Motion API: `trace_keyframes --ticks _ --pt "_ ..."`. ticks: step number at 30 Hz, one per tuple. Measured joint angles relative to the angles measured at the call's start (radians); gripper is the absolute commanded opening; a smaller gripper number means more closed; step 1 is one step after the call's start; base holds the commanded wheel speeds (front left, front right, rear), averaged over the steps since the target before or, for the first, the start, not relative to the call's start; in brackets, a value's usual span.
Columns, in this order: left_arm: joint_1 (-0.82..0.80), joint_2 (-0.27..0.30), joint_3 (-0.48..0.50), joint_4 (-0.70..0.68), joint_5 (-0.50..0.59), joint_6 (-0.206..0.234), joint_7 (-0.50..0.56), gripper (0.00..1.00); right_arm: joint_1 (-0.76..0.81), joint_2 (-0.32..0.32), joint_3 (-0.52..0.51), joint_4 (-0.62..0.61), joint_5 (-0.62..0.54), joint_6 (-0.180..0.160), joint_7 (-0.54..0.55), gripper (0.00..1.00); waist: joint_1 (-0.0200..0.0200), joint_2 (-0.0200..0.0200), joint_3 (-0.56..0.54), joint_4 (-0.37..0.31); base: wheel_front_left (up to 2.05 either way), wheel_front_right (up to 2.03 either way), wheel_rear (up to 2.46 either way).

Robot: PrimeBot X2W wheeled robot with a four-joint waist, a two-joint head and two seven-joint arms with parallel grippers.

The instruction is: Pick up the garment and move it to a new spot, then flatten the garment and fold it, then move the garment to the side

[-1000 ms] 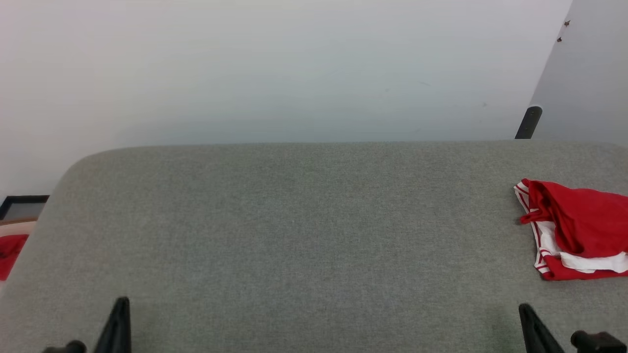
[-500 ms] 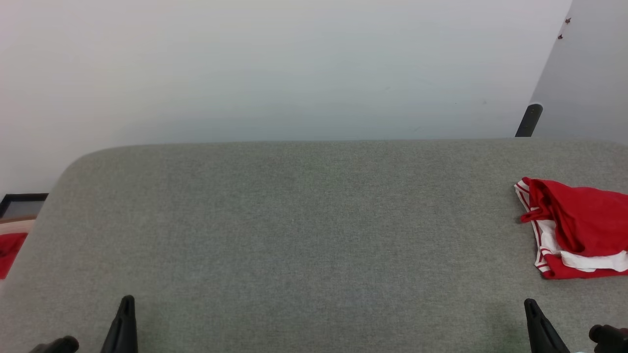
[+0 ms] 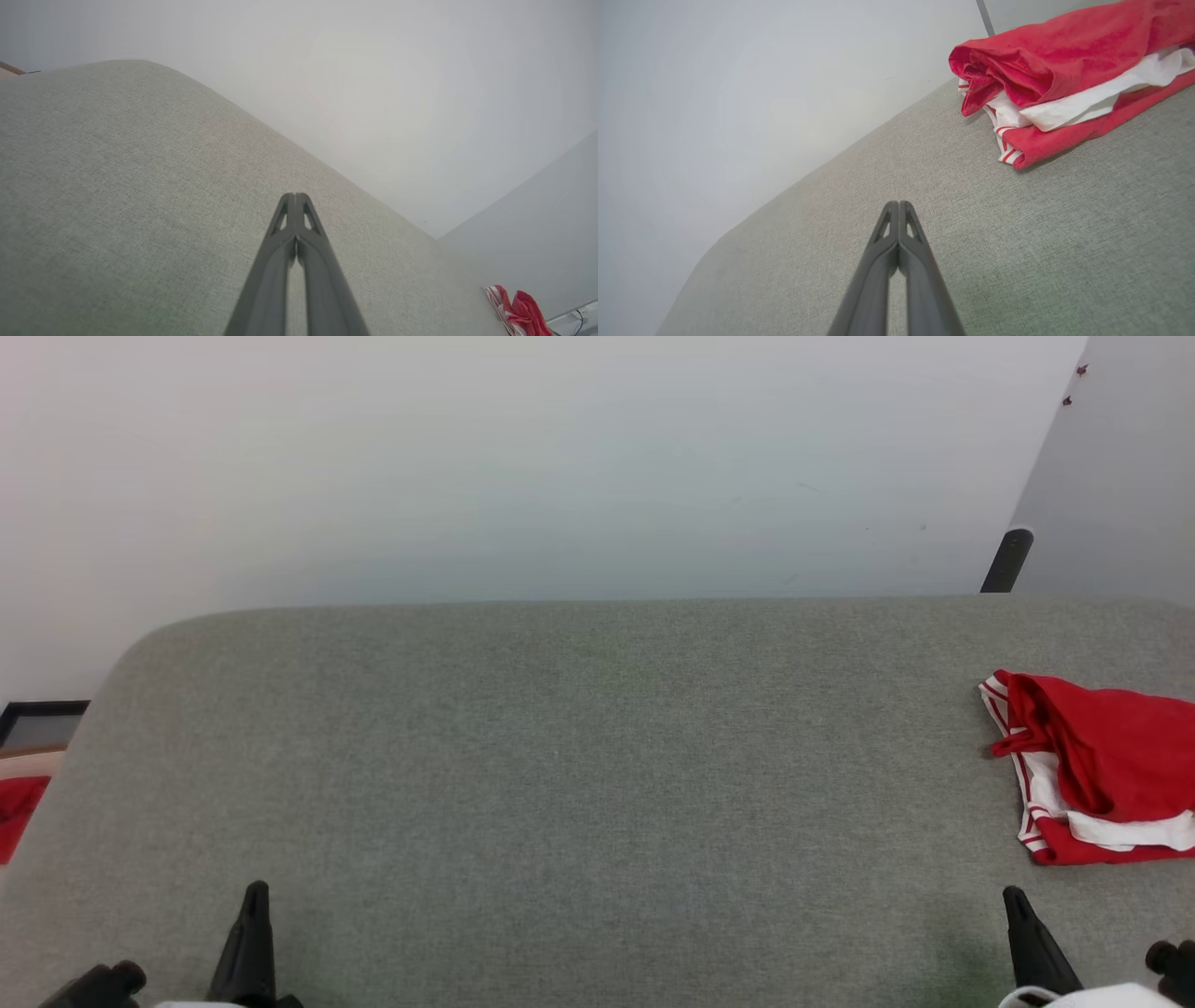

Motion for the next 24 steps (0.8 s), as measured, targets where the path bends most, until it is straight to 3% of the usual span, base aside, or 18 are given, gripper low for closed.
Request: trace_keyframes --ticks 24 --pt "-0.057 -0.034 -0.003 0.023 -0.284 0.0 0.081 0.0 -0.053 0.02 -0.028 -0.008 0.303 0.0 0.073 0.0 0.0 0.0 0.011 -0.001 0.0 0.0 0.0"
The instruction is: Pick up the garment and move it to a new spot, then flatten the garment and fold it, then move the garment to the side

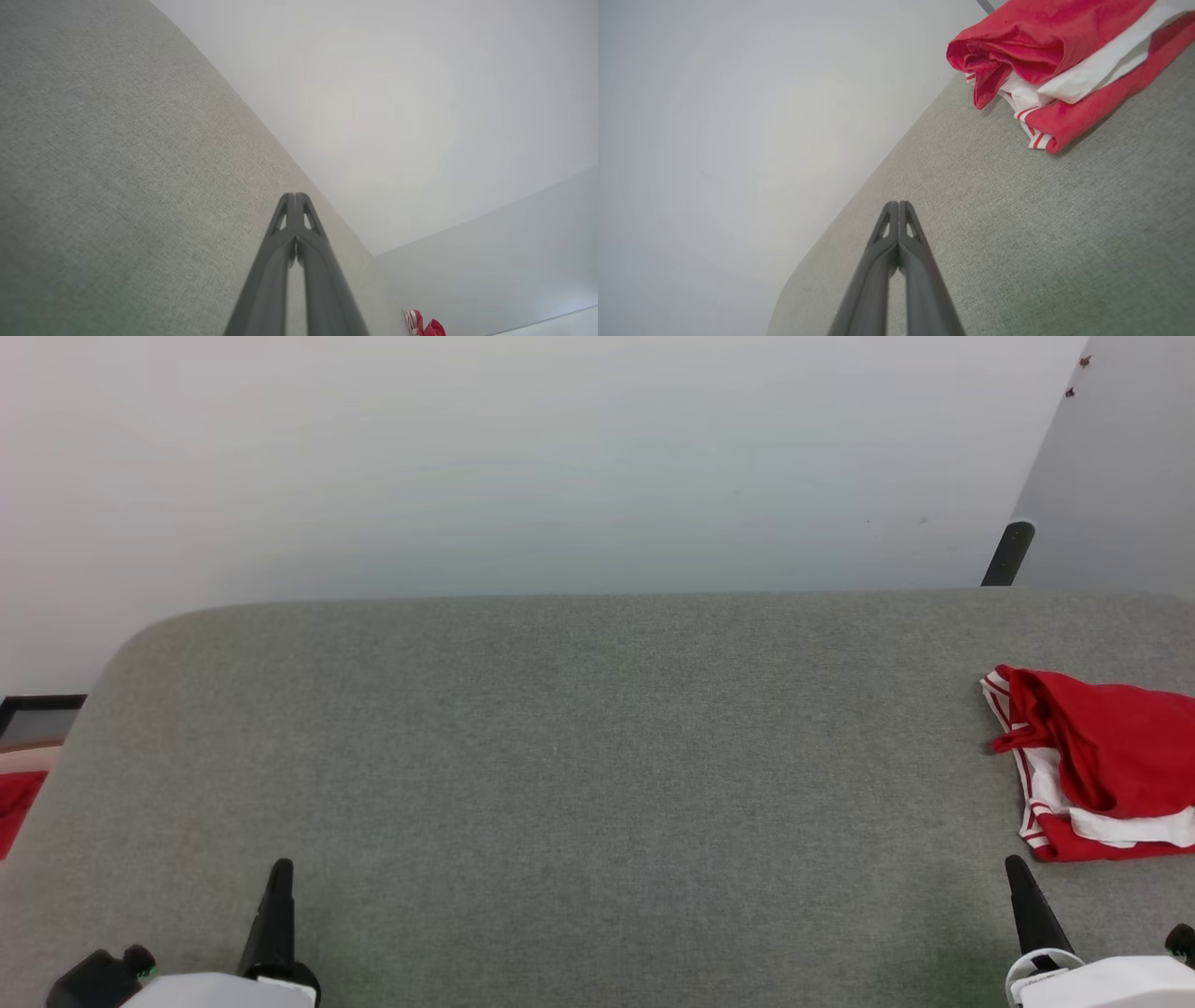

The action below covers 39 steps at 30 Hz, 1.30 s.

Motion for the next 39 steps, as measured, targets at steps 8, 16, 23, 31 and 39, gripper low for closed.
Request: trace_keyframes --ticks 8,16,23,31,39 --pt "-0.016 -0.012 -0.001 0.006 -0.082 0.0 0.019 0.0 -0.009 0.005 -0.007 -0.001 0.087 0.0 0.021 0.0 0.0 0.0 0.004 0.0 0.0 0.0 0.0" --pt "-0.032 -0.02 -0.002 0.011 -0.156 0.0 0.044 0.0 -0.023 0.011 -0.015 -0.002 0.166 0.0 0.039 0.0 0.0 0.0 0.007 -0.001 0.0 0.0 0.0" --pt "-0.046 -0.028 -0.003 0.015 -0.218 0.0 0.059 0.0 -0.031 0.014 -0.021 -0.003 0.231 0.0 0.056 0.0 0.0001 0.0 0.01 -0.001 0.0 0.0 0.0" --pt "-0.059 -0.035 -0.004 0.02 -0.284 0.0 0.079 0.0 -0.041 0.019 -0.028 -0.005 0.302 0.0 0.072 0.0 0.0 0.0 0.014 -0.002 0.0 0.0 0.0" --pt "-0.07 -0.044 -0.005 0.026 -0.346 0.0 0.096 0.0 -0.054 0.024 -0.033 -0.006 0.367 0.0 0.087 0.0 0.0 0.0 0.017 -0.002 0.0 0.0 0.0"
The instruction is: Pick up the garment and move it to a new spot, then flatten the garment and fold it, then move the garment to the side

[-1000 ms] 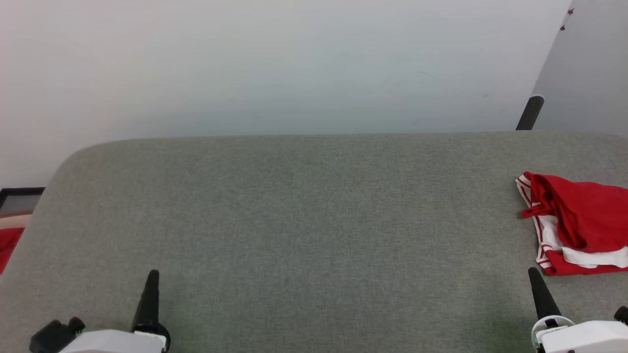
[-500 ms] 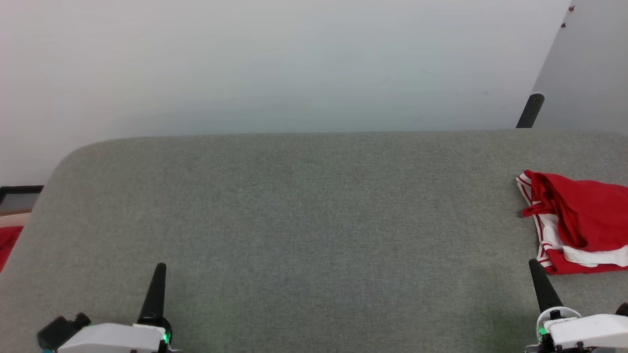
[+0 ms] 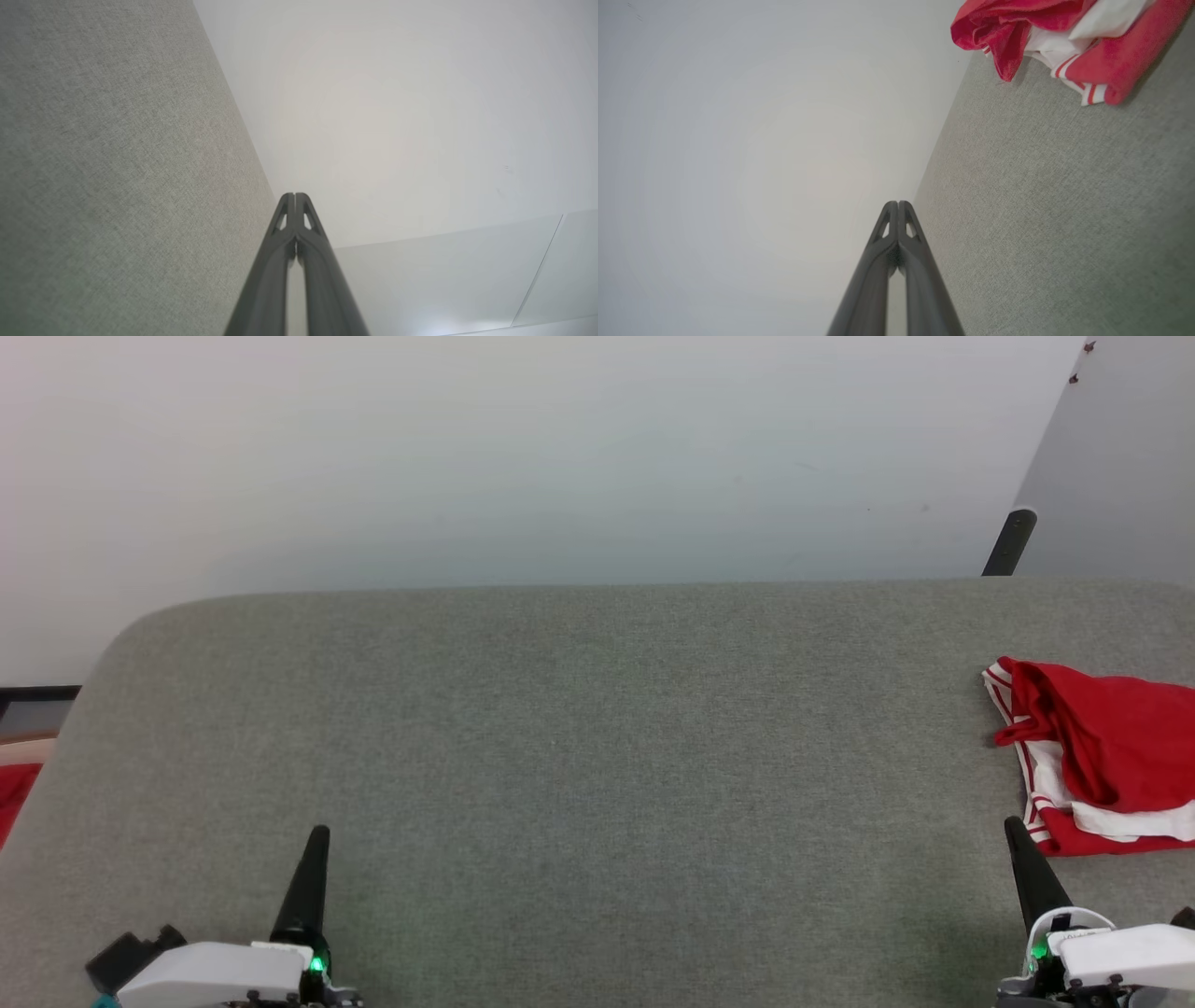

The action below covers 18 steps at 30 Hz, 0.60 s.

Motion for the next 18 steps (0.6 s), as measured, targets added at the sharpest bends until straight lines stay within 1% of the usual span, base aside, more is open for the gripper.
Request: trace_keyframes --ticks 18 --pt "-0.027 -0.015 -0.002 0.009 -0.125 0.0 0.034 0.0 -0.023 0.009 -0.012 -0.002 0.133 0.0 0.032 0.0 0.0 0.0 0.008 -0.001 0.0 0.0 0.0"
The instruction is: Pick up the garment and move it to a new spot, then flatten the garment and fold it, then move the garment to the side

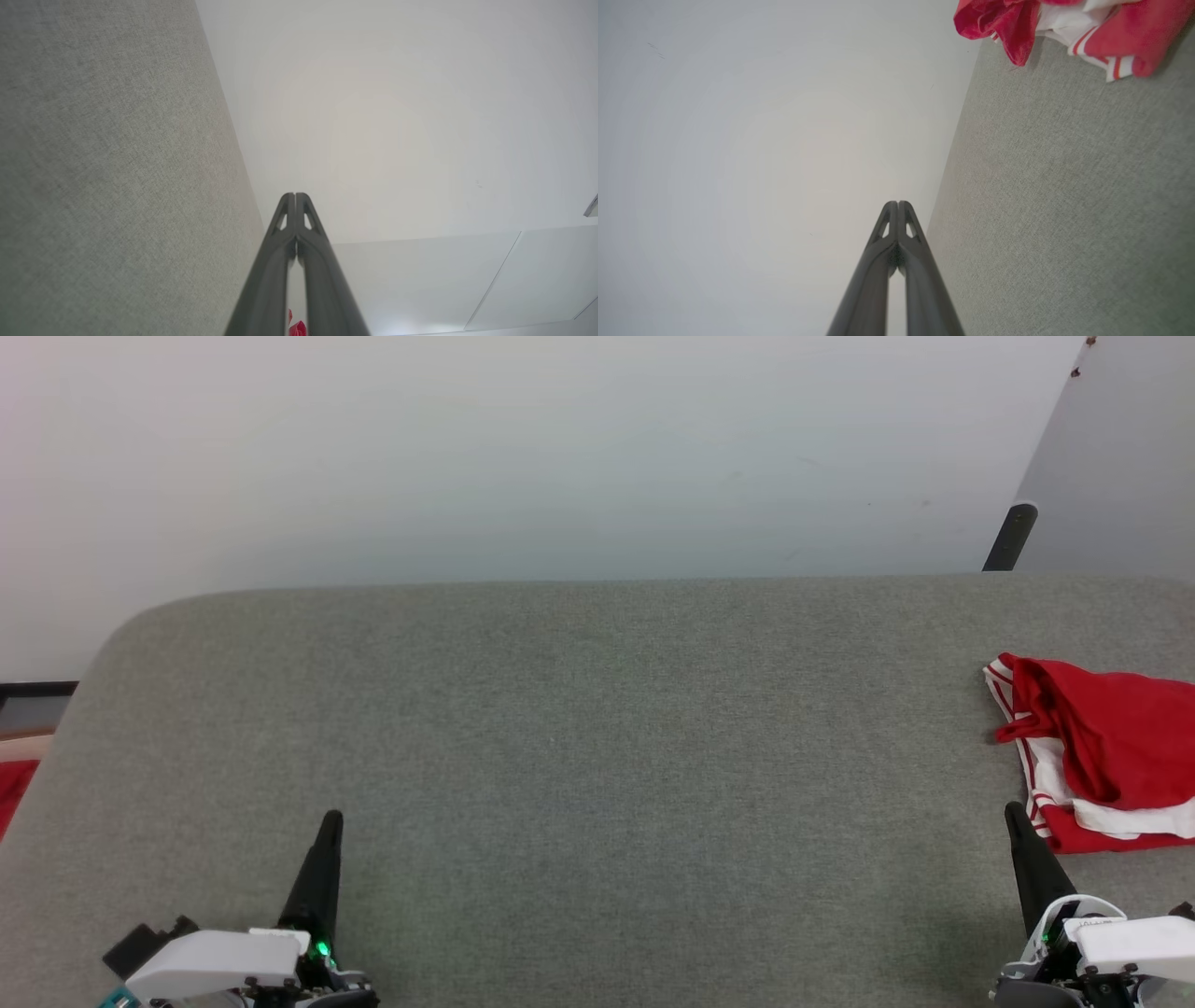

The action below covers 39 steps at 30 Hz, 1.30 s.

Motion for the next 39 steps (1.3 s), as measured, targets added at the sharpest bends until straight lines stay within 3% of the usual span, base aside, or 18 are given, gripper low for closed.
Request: trace_keyframes --ticks 17,39 --pt "-0.02 -0.012 -0.002 0.008 -0.103 0.0 0.028 0.0 -0.016 0.006 -0.01 -0.002 0.109 0.0 0.025 0.0 0.0 0.0 0.007 -0.001 0.0 0.0 0.0" --pt "-0.021 -0.013 -0.002 0.008 -0.103 0.0 0.028 0.0 -0.02 0.007 -0.011 -0.003 0.109 0.0 0.025 0.0 0.0 0.0 0.007 -0.001 0.0 0.0 0.0"
